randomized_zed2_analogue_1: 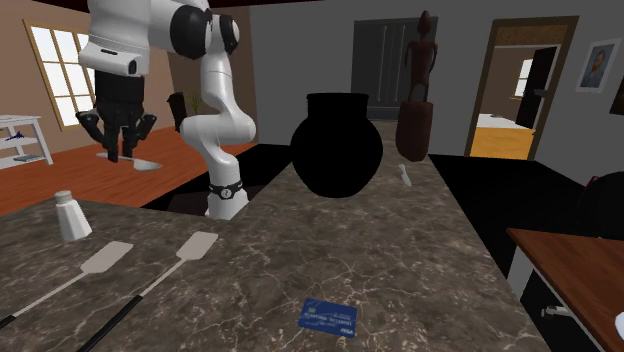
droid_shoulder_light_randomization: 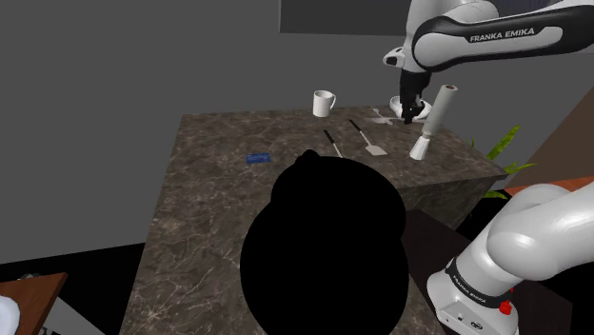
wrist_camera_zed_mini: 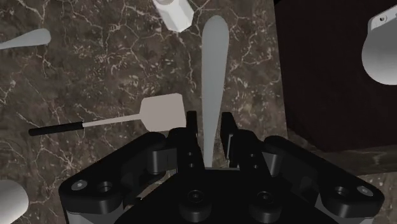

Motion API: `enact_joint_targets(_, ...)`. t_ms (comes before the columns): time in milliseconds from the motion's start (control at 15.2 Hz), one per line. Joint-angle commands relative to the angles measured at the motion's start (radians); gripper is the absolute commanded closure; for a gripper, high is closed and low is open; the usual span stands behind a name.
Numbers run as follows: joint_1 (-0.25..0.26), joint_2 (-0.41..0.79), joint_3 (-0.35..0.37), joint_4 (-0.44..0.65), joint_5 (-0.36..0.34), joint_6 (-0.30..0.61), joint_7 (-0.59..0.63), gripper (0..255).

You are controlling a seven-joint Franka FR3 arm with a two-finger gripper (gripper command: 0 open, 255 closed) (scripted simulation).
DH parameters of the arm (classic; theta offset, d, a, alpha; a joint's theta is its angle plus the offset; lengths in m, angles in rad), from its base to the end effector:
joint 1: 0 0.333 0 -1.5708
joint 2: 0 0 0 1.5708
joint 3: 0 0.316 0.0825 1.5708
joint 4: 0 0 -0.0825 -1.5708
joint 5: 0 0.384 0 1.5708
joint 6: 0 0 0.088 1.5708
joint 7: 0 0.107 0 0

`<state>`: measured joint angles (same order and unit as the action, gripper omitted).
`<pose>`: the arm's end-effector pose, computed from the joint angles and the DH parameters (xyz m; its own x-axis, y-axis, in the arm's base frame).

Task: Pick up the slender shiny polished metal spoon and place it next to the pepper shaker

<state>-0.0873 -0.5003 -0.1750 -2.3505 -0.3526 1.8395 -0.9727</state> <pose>0.3802 -0.1377 0.5145 0.6688 0.7095 -0.2222 0.7410 -0.6605 0.1211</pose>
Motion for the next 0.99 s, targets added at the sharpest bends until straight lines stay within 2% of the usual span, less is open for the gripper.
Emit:
enact_joint_targets(0, -0.021, -0.031, -0.032, -0.023, -0.022, 0.006, -0.043, 255)
enact_joint_targets(132, -0.046, -0.059, -0.071, -0.042, -0.048, 0.013, -0.092, 255)
enact_joint_targets(924, -0.055, -0.024, -0.096, -0.175, -0.080, 0.177, -0.051, 255)
